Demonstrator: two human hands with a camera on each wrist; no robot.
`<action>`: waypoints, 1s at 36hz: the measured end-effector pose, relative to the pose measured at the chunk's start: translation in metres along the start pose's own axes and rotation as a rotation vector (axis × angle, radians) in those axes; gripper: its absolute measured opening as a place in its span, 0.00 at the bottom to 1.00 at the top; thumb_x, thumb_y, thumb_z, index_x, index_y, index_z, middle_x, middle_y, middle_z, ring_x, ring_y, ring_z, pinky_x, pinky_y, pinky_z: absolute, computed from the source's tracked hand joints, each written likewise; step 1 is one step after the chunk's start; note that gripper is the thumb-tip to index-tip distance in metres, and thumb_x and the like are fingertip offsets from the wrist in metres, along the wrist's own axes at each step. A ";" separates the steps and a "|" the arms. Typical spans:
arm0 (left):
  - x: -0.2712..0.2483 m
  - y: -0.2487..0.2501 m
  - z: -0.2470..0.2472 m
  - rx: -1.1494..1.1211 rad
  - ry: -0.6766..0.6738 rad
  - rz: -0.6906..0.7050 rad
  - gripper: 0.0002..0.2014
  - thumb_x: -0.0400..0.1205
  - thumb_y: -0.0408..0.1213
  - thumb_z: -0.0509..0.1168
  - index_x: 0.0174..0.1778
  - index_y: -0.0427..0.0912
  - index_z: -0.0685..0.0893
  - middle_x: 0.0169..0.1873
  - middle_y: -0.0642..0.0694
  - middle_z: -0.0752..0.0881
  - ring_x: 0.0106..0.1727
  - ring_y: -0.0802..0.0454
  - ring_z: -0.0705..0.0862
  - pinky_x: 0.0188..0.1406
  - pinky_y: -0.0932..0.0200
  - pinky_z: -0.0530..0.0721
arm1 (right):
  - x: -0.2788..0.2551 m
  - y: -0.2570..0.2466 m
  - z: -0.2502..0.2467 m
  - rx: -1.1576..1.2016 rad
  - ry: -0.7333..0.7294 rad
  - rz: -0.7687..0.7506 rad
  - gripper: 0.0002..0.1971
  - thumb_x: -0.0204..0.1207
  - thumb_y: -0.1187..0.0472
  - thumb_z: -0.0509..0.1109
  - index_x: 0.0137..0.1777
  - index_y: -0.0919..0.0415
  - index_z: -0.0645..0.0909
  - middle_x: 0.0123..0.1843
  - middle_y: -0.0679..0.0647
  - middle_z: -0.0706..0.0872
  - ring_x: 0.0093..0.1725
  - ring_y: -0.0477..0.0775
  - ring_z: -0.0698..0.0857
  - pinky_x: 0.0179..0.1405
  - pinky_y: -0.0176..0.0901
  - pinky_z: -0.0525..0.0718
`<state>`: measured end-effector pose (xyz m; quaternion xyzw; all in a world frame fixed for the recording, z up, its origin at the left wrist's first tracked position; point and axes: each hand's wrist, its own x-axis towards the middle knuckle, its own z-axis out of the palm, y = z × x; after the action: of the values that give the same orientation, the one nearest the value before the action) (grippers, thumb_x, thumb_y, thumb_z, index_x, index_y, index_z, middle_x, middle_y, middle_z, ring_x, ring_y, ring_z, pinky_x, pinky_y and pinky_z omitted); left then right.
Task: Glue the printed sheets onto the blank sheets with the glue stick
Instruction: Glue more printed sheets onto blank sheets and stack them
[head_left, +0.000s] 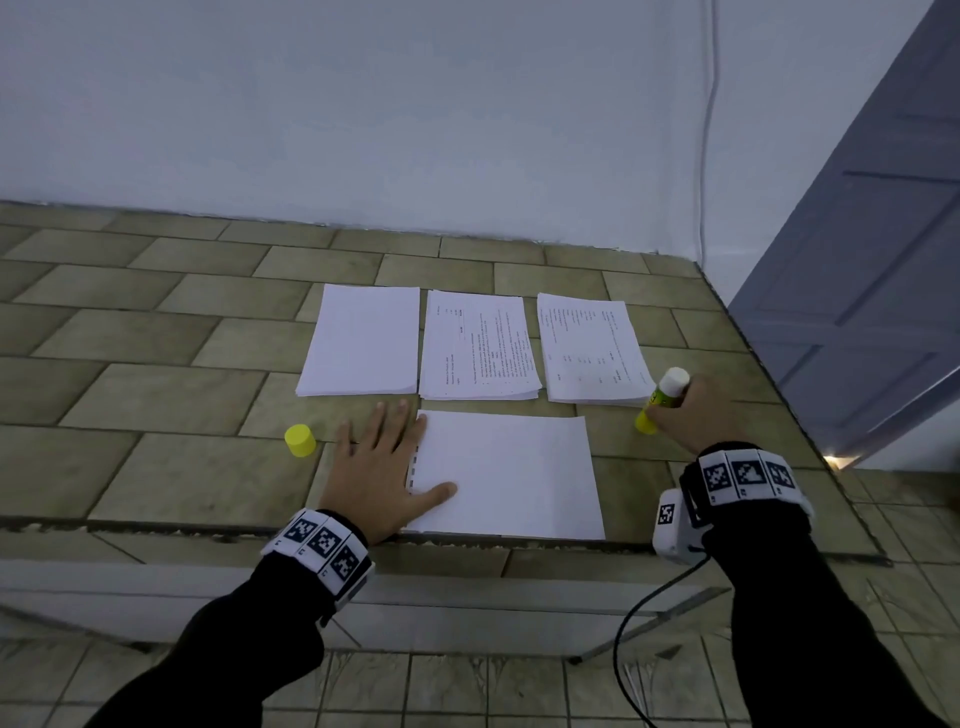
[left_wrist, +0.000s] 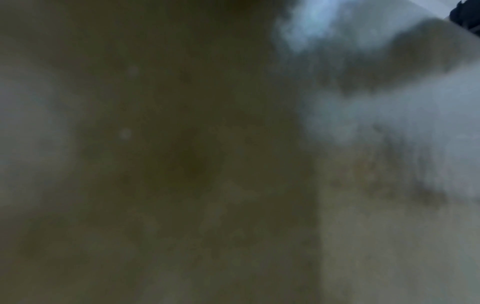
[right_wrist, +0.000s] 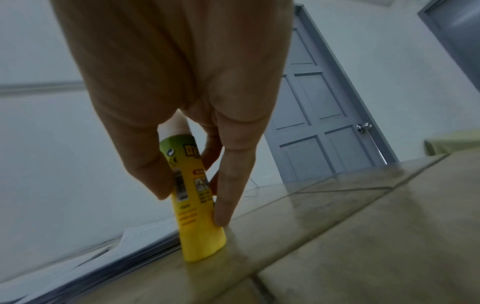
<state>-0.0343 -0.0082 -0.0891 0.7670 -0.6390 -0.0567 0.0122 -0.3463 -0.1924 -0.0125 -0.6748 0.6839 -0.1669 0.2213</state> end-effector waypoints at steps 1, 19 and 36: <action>0.000 0.000 0.000 0.006 -0.002 0.000 0.61 0.60 0.83 0.19 0.87 0.51 0.43 0.86 0.49 0.40 0.86 0.46 0.38 0.81 0.33 0.38 | 0.000 0.000 0.001 0.010 0.003 0.003 0.19 0.73 0.61 0.75 0.59 0.66 0.72 0.48 0.59 0.78 0.46 0.57 0.77 0.41 0.46 0.71; -0.001 -0.003 0.004 0.003 0.066 0.019 0.51 0.73 0.76 0.32 0.86 0.43 0.53 0.86 0.44 0.51 0.86 0.41 0.50 0.81 0.31 0.47 | -0.036 -0.065 0.032 -0.104 -0.158 -0.278 0.08 0.77 0.62 0.70 0.41 0.67 0.83 0.43 0.60 0.87 0.43 0.55 0.84 0.42 0.42 0.79; -0.002 -0.001 -0.001 -0.022 0.021 -0.017 0.56 0.67 0.78 0.20 0.87 0.45 0.43 0.86 0.50 0.43 0.87 0.48 0.41 0.83 0.36 0.41 | 0.028 -0.084 0.066 -0.412 -0.183 -0.138 0.18 0.77 0.55 0.74 0.60 0.67 0.78 0.60 0.63 0.83 0.60 0.63 0.82 0.55 0.48 0.79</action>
<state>-0.0332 -0.0058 -0.0878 0.7729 -0.6315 -0.0557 0.0270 -0.2396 -0.2188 -0.0260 -0.7633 0.6327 0.0233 0.1282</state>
